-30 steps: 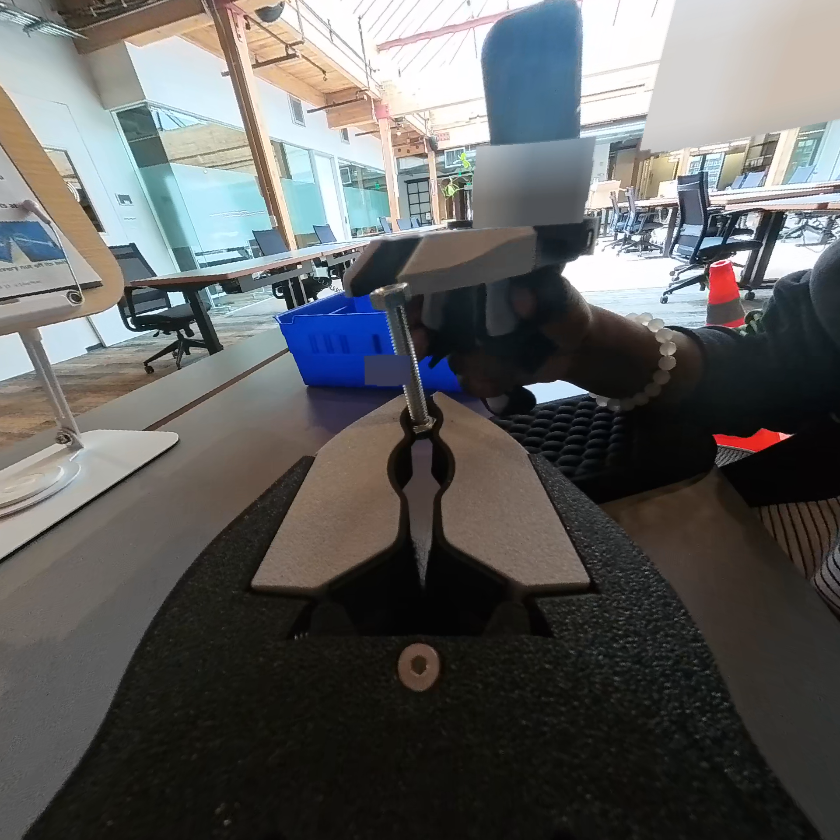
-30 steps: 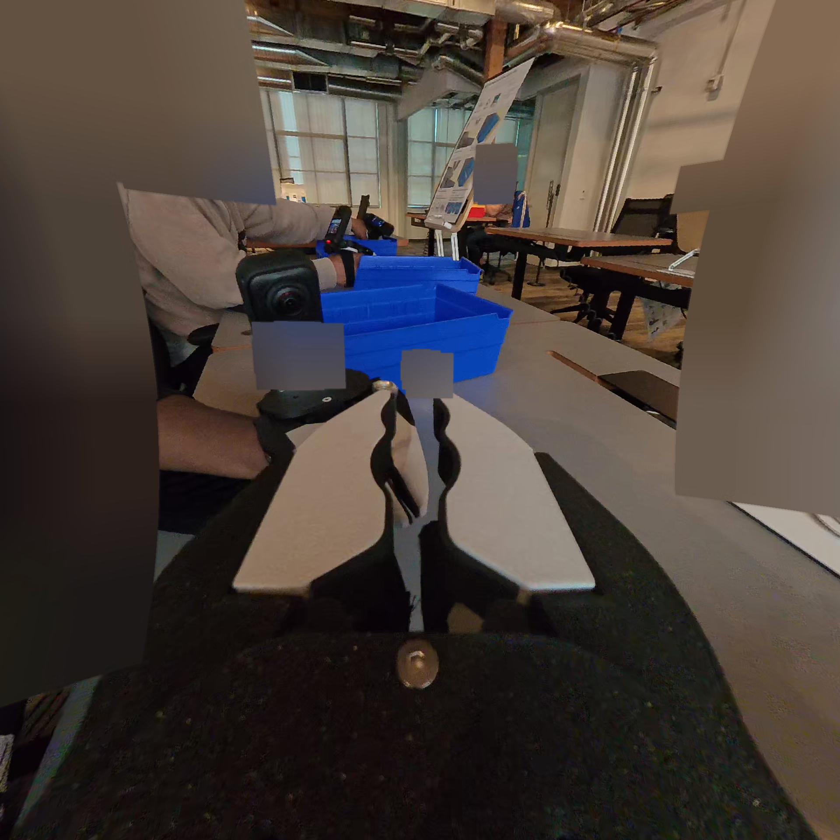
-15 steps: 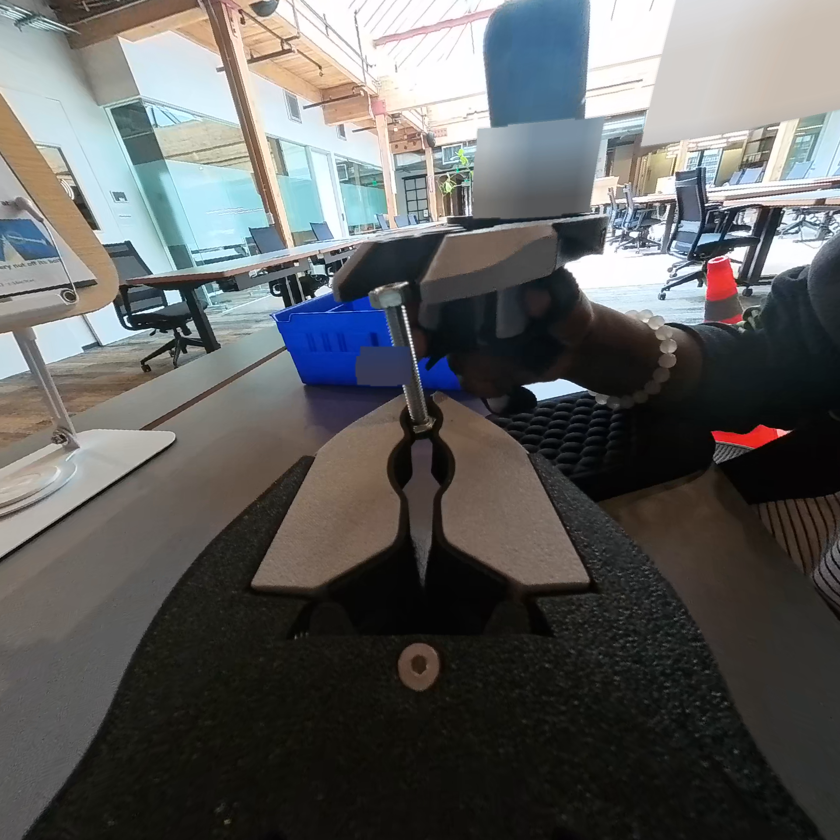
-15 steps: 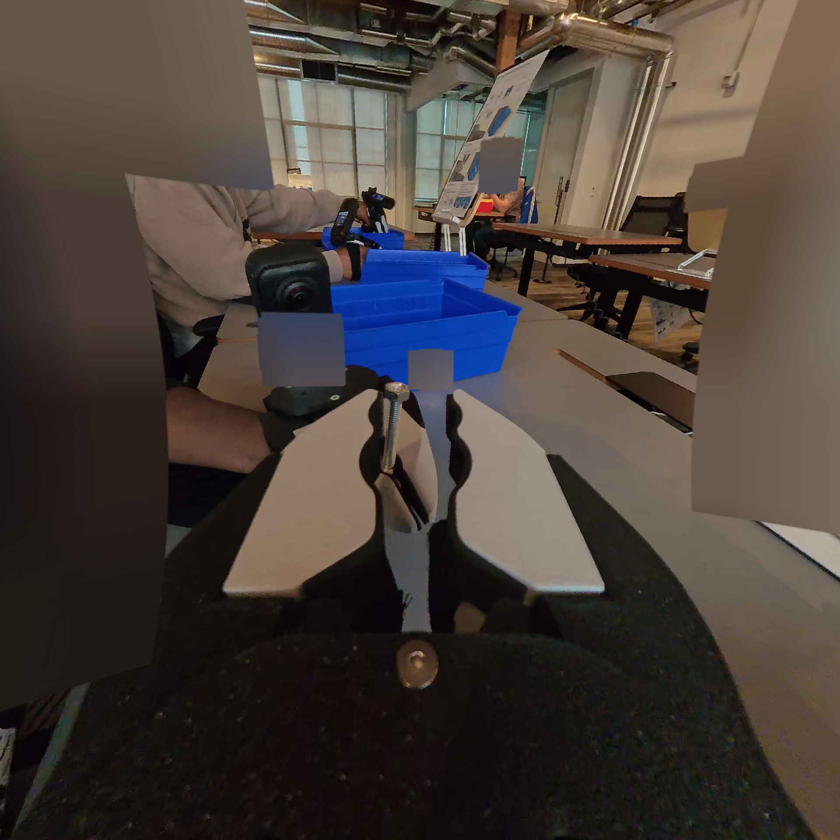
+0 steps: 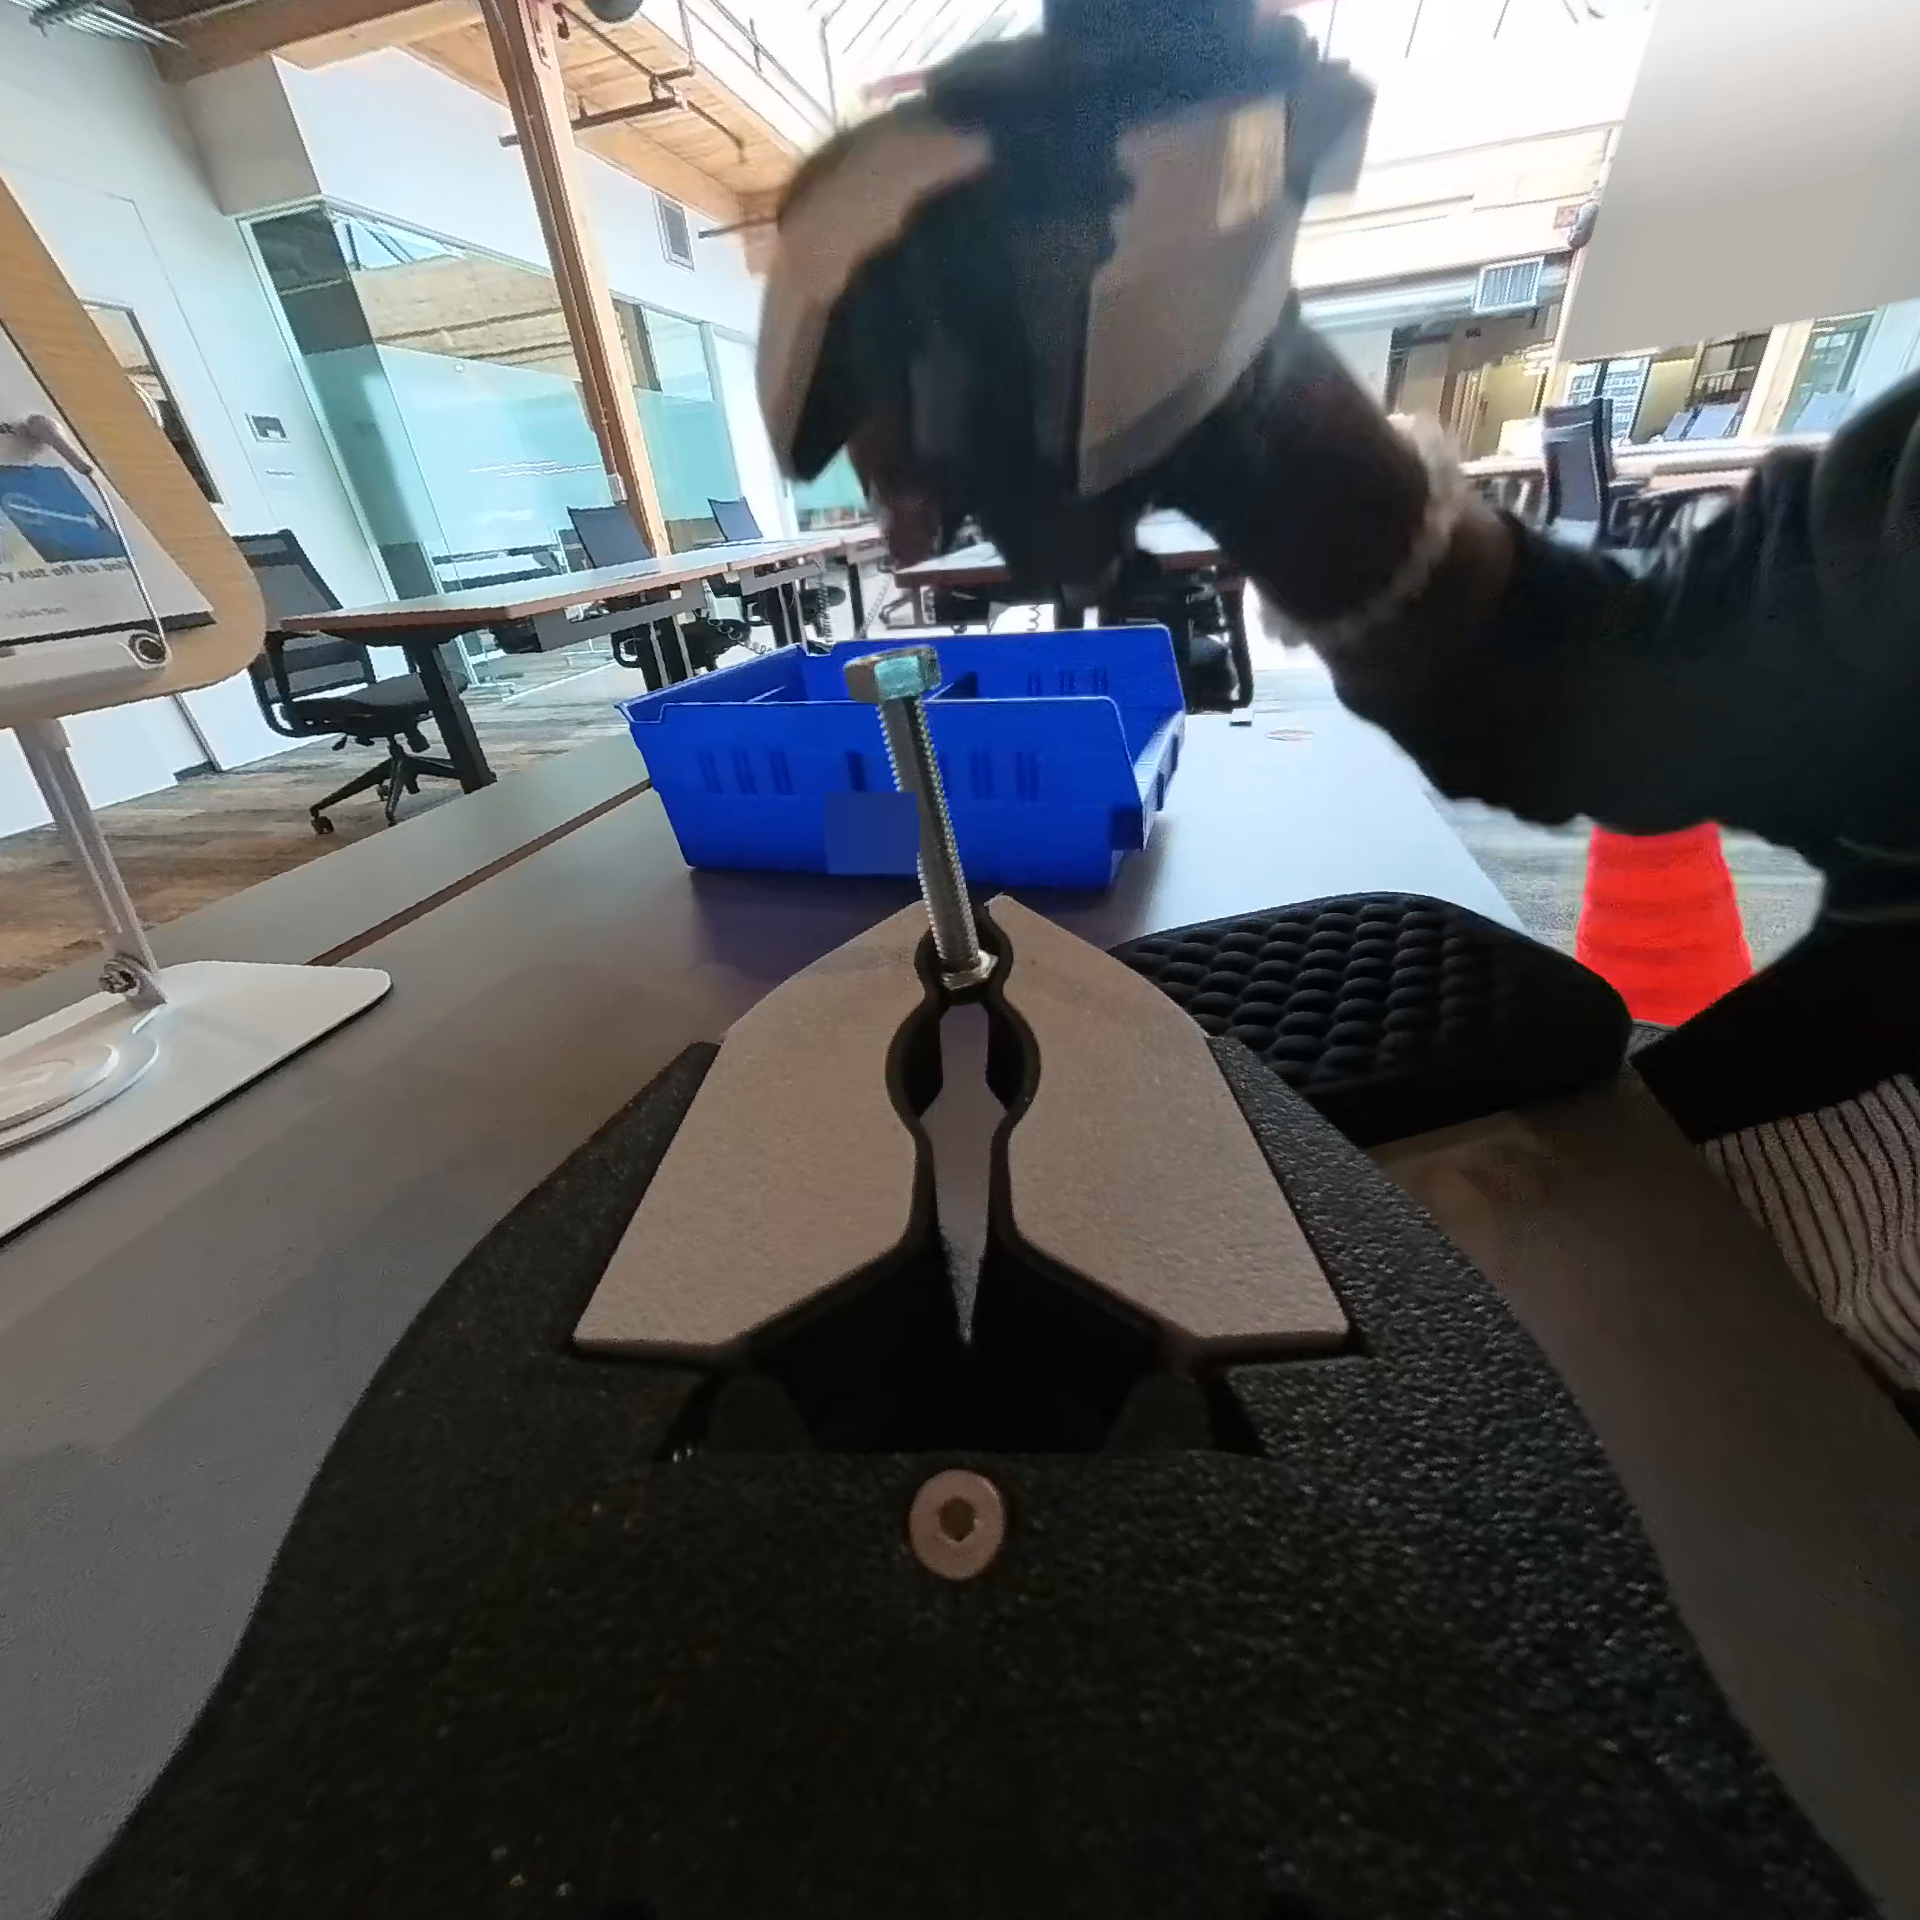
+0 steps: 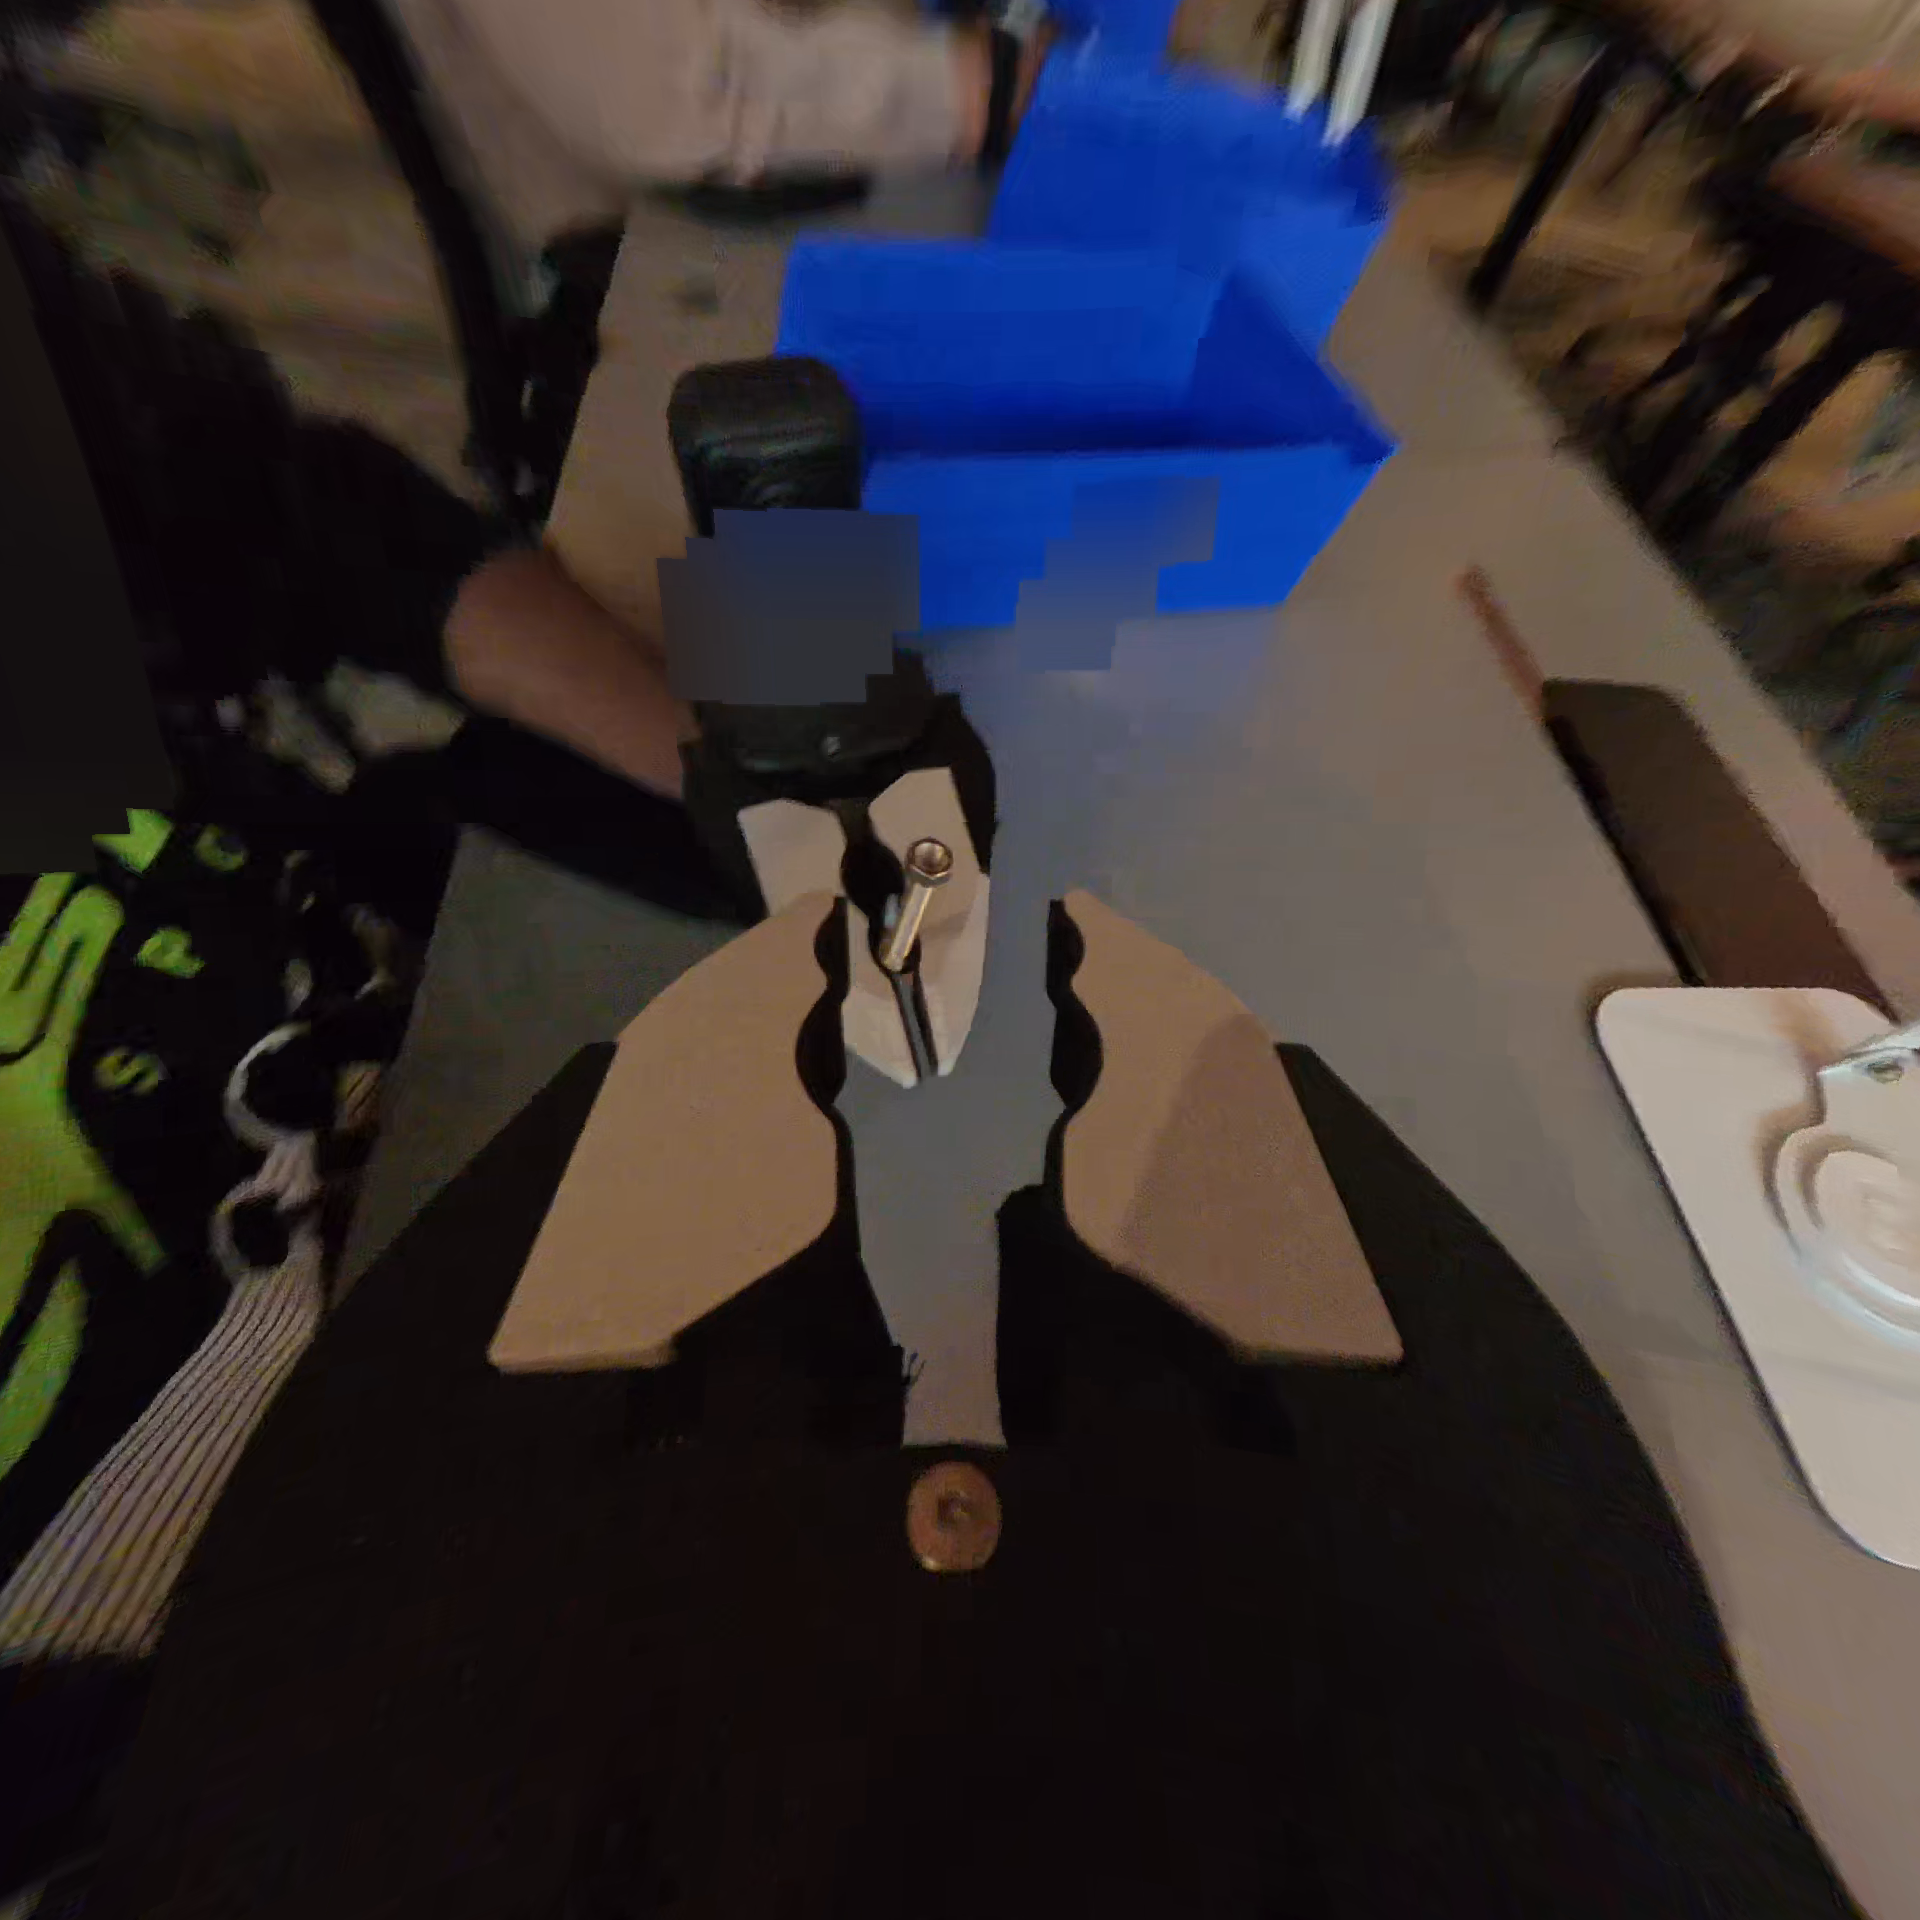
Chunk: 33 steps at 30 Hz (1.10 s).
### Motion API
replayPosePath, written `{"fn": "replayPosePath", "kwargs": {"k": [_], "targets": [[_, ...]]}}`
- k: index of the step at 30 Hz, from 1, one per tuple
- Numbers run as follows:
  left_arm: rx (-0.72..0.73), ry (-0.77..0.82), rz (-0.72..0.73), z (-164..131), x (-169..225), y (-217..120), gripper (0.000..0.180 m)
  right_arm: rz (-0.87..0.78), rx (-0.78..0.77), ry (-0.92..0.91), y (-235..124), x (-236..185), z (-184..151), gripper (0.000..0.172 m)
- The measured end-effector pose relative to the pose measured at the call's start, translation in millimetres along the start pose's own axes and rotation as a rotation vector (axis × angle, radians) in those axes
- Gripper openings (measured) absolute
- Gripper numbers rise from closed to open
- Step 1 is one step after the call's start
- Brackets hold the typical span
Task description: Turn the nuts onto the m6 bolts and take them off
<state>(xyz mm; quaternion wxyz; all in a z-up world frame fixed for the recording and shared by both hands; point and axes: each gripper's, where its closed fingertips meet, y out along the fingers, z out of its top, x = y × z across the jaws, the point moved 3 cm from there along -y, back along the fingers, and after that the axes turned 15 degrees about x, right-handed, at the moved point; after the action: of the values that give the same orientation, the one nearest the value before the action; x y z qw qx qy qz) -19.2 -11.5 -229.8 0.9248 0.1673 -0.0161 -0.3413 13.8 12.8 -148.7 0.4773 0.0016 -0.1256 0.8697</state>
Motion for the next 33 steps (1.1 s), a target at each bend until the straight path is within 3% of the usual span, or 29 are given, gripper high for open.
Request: {"fn": "replayPosePath", "kwargs": {"k": [6, 12, 16, 28, 33], "targets": [[0.008, 0.011, 0.012, 3, -2, -1, 0.002, 0.176, -0.495, 0.001, 16, -3, 26, 0.034], [0.011, 0.01, 0.004, 4, 0, -1, 0.003, 0.181, -0.772, -0.039, 42, -4, 12, 0.031], [0.011, 0.013, -0.001, 5, 1, -1, 0.003, 0.178, -0.841, -0.069, 45, -1, 6, 0.026], [0.008, 0.009, -0.002, 4, 2, -1, 0.003, 0.225, -0.861, -0.101, 46, -3, -1, 0.01], [0.016, -0.042, -0.103, 4, 14, 0, 0.003, 0.356, -0.883, -0.184, 42, -11, -2, 0.01]]}}
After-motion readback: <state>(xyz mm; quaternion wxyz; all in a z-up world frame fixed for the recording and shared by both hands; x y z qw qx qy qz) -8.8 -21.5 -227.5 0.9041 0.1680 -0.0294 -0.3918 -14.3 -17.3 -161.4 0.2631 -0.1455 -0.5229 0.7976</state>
